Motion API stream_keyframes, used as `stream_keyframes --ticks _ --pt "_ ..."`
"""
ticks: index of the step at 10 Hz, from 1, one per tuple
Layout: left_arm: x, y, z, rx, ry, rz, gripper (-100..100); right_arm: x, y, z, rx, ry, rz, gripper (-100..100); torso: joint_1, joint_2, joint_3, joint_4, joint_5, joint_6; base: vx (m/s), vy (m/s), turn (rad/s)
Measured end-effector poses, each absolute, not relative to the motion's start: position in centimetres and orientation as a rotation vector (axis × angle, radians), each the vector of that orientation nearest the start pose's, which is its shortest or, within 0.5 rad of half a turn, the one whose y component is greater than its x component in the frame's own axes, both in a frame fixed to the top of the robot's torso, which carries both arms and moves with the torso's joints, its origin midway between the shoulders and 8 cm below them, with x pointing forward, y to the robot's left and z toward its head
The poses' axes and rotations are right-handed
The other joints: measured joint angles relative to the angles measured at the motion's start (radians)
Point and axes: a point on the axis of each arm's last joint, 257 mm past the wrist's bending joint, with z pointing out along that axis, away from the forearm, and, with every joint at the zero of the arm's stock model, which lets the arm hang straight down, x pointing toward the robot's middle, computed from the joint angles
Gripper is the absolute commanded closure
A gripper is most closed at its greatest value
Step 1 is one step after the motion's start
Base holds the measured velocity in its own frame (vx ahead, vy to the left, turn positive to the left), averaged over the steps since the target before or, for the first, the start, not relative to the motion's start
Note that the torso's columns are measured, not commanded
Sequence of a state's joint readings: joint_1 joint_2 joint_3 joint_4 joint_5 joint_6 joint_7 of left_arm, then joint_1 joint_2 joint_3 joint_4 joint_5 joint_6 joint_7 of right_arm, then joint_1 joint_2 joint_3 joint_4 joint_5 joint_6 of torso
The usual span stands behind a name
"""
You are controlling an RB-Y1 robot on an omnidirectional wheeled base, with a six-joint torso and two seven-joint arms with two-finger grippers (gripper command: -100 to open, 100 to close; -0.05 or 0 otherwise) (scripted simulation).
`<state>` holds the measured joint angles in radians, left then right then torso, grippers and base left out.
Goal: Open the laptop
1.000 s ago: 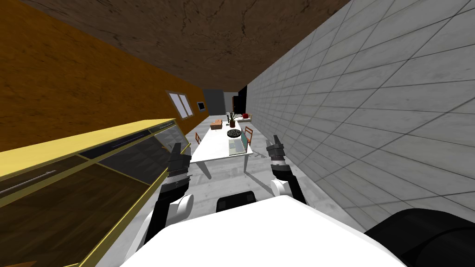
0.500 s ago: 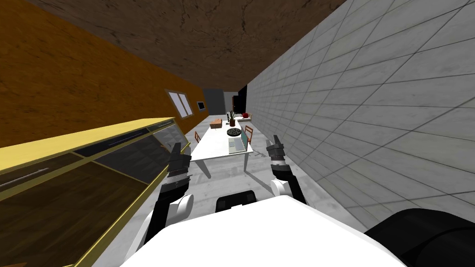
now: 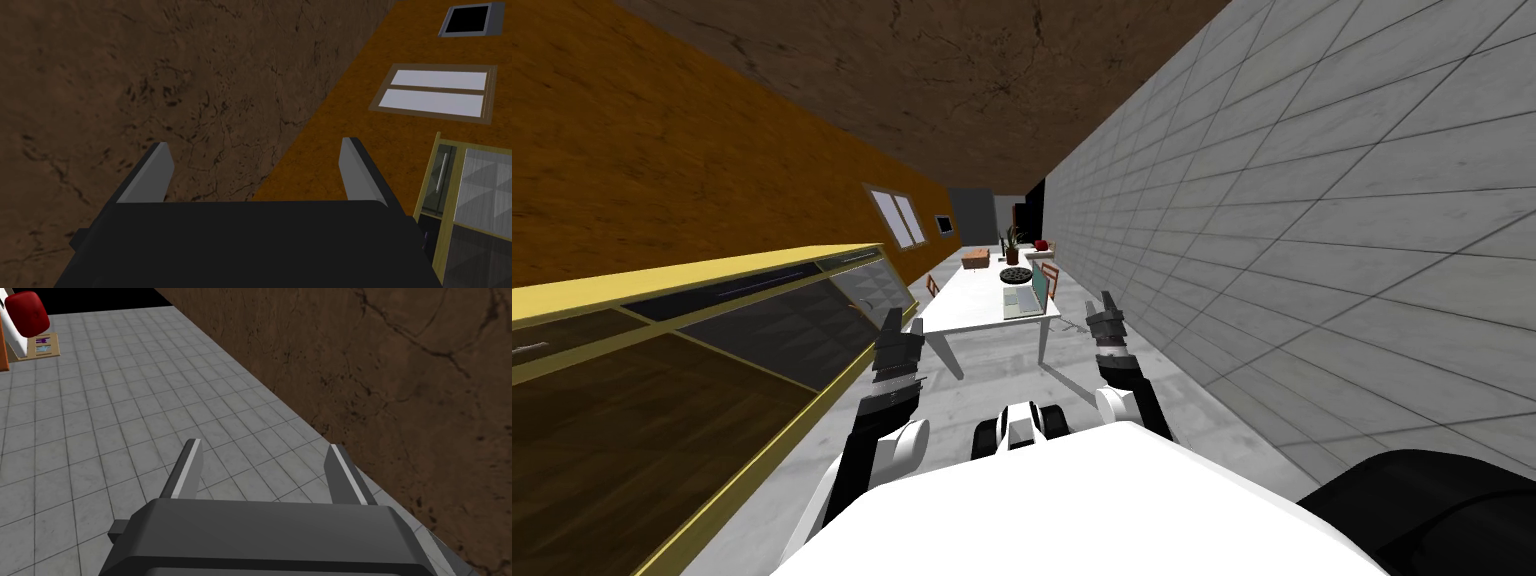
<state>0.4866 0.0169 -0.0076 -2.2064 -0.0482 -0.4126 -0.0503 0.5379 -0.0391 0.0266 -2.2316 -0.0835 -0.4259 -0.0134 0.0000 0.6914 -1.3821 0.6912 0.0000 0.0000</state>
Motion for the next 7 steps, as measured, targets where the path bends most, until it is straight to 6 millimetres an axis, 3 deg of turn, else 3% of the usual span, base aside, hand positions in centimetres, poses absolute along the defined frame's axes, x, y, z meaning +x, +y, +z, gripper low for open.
stream_keyframes --ticks 2,7 --pt "37.3 27.5 -2.3 -0.714 0.771 -1.201 0 36.3 -28.3 -3.1 0.777 0.763 1.298 -100 0.001 0.042 -0.089 0.042 0.000 0.000 0.036 0.040 -0.022" --pt "37.3 27.5 -2.3 -0.714 0.771 -1.201 0 37.1 -28.4 -4.8 0.629 0.944 1.113 -100 0.000 0.046 -0.094 0.047 0.000 0.000 0.043 0.058 -0.044"
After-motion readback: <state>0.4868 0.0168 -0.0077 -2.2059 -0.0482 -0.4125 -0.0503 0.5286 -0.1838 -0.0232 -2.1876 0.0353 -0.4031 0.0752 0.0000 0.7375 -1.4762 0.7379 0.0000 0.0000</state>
